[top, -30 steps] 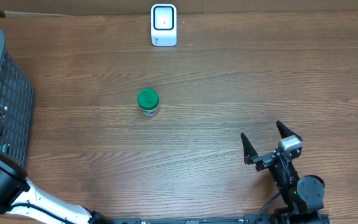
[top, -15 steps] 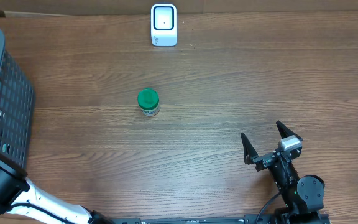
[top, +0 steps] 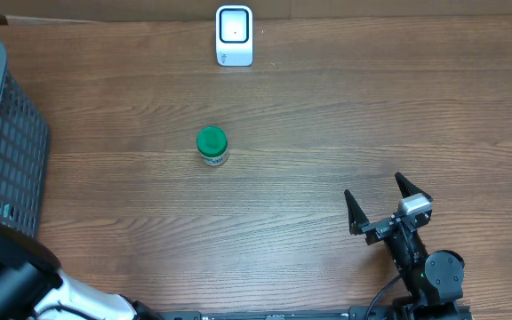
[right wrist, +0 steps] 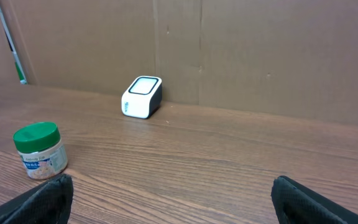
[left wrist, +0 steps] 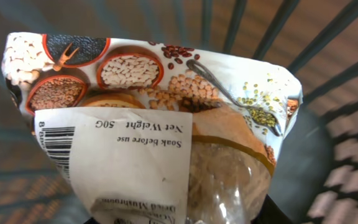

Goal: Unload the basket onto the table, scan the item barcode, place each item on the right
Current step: 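Grasp the dried mushroom bag in the basket with the left gripper, then lift the mushroom bag out and carry it toward the scanner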

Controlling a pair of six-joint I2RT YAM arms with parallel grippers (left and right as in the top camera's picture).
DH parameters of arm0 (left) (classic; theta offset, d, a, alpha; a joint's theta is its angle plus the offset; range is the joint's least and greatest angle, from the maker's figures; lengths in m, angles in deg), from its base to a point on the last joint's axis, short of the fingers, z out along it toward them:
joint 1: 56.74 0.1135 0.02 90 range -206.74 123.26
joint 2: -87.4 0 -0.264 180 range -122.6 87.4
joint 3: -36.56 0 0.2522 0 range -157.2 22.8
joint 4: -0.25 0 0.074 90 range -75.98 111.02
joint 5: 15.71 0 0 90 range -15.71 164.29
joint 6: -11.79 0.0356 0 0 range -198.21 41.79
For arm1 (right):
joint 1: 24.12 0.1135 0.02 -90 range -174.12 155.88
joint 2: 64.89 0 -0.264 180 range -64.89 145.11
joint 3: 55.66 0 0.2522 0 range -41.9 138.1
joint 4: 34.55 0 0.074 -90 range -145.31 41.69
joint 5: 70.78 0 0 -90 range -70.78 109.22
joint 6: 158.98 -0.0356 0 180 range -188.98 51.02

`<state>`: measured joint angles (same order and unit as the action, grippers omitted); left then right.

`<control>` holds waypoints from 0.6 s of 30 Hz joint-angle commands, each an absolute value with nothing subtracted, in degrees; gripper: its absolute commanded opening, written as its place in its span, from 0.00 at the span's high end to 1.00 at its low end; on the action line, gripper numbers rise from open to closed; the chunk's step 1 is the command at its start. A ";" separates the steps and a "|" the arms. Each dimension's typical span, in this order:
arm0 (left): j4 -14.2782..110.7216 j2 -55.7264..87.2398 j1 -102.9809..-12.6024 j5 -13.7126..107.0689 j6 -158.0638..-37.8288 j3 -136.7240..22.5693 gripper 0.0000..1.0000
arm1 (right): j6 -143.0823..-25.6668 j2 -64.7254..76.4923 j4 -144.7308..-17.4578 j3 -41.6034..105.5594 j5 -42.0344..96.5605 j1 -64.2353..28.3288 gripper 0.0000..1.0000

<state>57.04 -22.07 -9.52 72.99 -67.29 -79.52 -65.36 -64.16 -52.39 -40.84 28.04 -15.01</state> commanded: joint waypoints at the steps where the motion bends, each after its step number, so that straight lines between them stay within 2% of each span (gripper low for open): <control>1: 55.10 -13.74 -11.53 72.69 -73.30 -82.72 0.96 | -65.60 -64.73 -52.10 -41.45 28.30 -14.82 0.00; 6: 56.34 -5.91 -15.66 69.72 -81.67 -83.11 0.96 | -65.60 -64.73 -52.10 -41.45 28.30 -14.82 0.00; 12: 64.69 1.32 -23.95 53.48 -91.18 -83.11 0.96 | -65.60 -64.73 -52.10 -41.45 28.30 -14.82 0.00; 15: 66.26 1.54 -29.74 46.39 -92.43 -83.09 0.96 | -65.60 -64.73 -52.10 -41.45 28.30 -14.82 0.00; 18: 68.23 0.80 -36.69 44.25 -92.41 -83.07 0.96 | -65.60 -64.73 -52.10 -41.45 28.30 -14.82 0.00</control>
<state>67.10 1.67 -31.20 52.05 -89.43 -81.97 -65.38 -64.16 -52.41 -40.84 28.04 -15.01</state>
